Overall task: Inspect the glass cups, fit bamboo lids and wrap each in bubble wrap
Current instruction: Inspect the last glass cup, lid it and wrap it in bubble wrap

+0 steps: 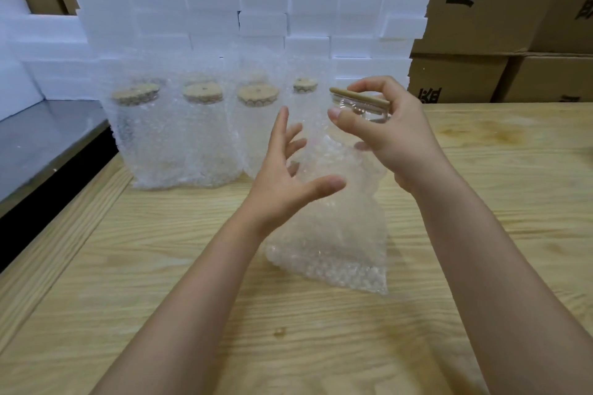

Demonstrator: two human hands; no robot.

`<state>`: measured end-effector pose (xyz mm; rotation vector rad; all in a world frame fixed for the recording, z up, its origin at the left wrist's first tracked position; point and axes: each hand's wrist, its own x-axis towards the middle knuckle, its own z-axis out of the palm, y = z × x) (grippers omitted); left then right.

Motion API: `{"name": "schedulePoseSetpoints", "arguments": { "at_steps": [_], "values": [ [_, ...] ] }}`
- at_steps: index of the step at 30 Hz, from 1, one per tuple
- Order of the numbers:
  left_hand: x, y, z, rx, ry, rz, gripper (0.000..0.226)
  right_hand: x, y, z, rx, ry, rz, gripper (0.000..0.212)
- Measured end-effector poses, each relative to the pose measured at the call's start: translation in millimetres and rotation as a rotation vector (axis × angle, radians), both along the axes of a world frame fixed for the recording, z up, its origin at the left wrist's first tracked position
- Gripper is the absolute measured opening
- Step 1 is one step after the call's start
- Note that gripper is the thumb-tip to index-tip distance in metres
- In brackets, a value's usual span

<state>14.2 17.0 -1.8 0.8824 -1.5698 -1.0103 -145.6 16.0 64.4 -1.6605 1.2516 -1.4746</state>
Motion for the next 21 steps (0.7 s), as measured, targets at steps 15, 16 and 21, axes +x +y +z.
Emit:
{"name": "schedulePoseSetpoints", "arguments": {
  "at_steps": [15,16,21],
  "values": [
    [6,-5,-16,0.11,0.238,-0.074,0.051,4,-5,-8,0.051,-0.062,0.149,0.034],
    [4,-4,-15,0.106,0.262,-0.064,0.05,6,-6,-8,0.059,-0.057,0.161,0.034],
    [1,-2,-14,0.139,0.279,-0.1,0.057,6,-7,-11,0.075,-0.034,0.156,0.03]
  ]
}}
